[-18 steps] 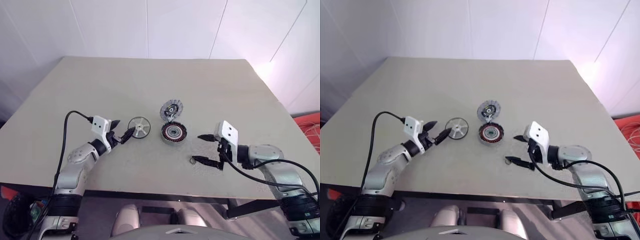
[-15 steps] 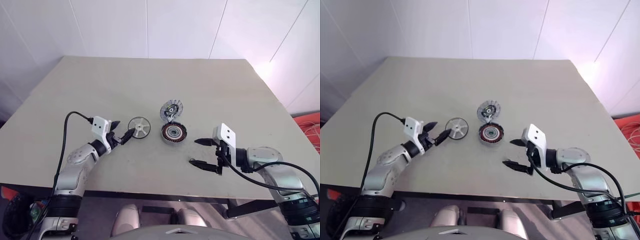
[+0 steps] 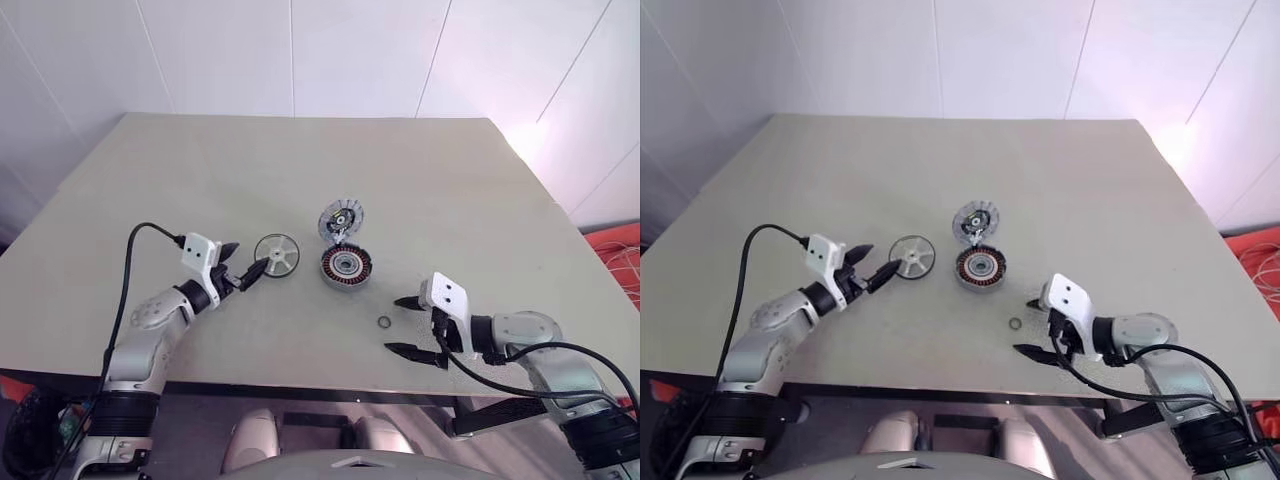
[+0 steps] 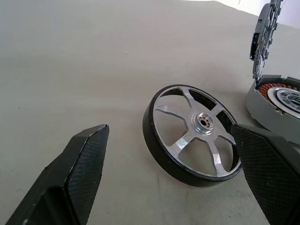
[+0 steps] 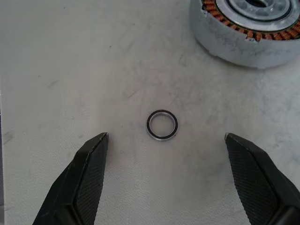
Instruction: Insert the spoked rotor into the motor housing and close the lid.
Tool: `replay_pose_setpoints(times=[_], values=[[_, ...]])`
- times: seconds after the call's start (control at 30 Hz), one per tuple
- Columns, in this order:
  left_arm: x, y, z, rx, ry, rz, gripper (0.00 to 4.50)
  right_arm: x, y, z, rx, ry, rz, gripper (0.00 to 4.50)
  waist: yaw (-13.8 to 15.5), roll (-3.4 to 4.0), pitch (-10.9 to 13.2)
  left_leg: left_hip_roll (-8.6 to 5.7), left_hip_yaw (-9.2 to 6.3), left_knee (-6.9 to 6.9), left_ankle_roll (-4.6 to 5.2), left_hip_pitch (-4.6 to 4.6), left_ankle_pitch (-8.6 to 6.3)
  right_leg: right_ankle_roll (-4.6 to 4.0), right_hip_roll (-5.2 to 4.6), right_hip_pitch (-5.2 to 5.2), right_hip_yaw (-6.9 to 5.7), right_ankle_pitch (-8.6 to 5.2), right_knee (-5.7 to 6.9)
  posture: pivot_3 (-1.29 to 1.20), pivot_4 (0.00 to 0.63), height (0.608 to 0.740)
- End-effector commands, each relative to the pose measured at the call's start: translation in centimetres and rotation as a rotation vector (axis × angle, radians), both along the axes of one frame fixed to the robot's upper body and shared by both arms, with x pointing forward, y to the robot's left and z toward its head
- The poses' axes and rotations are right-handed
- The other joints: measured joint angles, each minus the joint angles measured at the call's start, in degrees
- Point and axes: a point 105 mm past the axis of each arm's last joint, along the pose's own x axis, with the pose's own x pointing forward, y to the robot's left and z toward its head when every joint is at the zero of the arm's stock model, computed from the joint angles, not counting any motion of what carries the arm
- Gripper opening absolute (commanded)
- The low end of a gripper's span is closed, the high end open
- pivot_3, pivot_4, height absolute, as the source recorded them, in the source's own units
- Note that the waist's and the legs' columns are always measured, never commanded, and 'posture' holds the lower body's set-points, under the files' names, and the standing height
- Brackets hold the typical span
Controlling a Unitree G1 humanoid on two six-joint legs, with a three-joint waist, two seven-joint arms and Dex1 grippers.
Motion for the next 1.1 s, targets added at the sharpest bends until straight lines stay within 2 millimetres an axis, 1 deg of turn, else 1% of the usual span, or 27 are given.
replay_pose_setpoints(times=[0.03, 0.07, 0.23, 0.33, 0.53, 0.63, 0.8, 1.1], values=[[0.07, 0.11, 1.52, 0.004, -0.051, -0.01, 4.45, 0.84, -0.16, -0.23, -0.02, -0.044, -0.023, 4.5, -0.2, -0.03, 0.0, 0.0, 0.0, 0.0, -0.01, 0.07, 0.0, 0.07, 0.0, 0.06, 0.0, -0.04, 0.0, 0.0, 0.0, 0.74], [0.05, 0.14, 1.52, 0.005, -0.051, -0.01, 4.45, 0.87, -0.06, -0.19, -0.011, -0.045, -0.024, 4.5, -0.5, -0.05, 0.0, 0.0, 0.0, 0.0, -0.01, 0.14, 0.01, 0.27, -0.01, 0.13, -0.02, -0.16, 0.0, 0.0, 0.0, 0.74], [0.09, 0.25, 1.52, 0.009, -0.049, -0.007, 4.45, 1.33, 0.08, 0.0, -0.007, -0.066, -0.028, 4.5, -1.3, -0.1, 0.1, 0.0, 0.0, -0.02, -0.03, 0.62, 0.01, 0.32, -0.22, 0.65, -0.27, -0.19, 0.0, 0.0, 0.0, 0.74], [0.14, 0.26, 1.55, 0.008, -0.05, -0.006, 4.5, 1.53, 0.22, 0.21, 0.004, -0.066, -0.032, 3.85, -1.3, -0.13, 0.1, -0.05, 0.0, -0.08, -0.03, 0.71, 0.01, 0.33, -0.32, 0.69, -0.35, -0.19, -0.01, 0.0, 0.0, 0.74], [0.22, 0.19, 1.57, 0.004, -0.052, -0.005, 4.5, 1.49, 0.14, 0.16, 0.026, -0.04, -0.033, 1.81, -1.2, -0.12, 0.1, -0.1, 0.0, -0.21, -0.03, 0.68, 0.01, 0.32, -0.36, 0.68, -0.38, -0.19, -0.08, 0.0, 0.0, 0.74], [0.23, 0.17, 1.52, 0.002, -0.053, -0.002, 4.5, 1.48, -0.24, -0.1, 0.019, -0.035, -0.033, 1.81, -1.2, -0.13, 0.1, -0.18, 0.0, -0.4, -0.04, 0.7, 0.02, 0.29, -0.41, 0.68, -0.39, -0.19, -0.18, 0.0, 0.0, 0.74], [0.2, 0.24, 1.49, 0.0, -0.053, 0.003, 4.5, 1.4, -0.33, -0.12, 0.021, -0.03, -0.025, 1.81, -1.3, -0.13, 0.1, -0.38, 0.0, -0.62, -0.03, 0.74, 0.02, 0.18, -0.63, 0.68, -0.44, -0.21, -0.19, 0.0, 0.0, 0.74], [0.21, 0.3, 1.45, 0.001, -0.052, 0.004, 4.5, 0.95, 0.4, 0.6, 0.076, 0.02, 0.003, 1.81, -1.2, -0.15, 0.1, -0.44, 0.0, -0.7, -0.02, 0.72, 0.02, 0.15, -0.71, 0.68, -0.52, -0.27, -0.2, 0.0, 0.0, 0.74]])
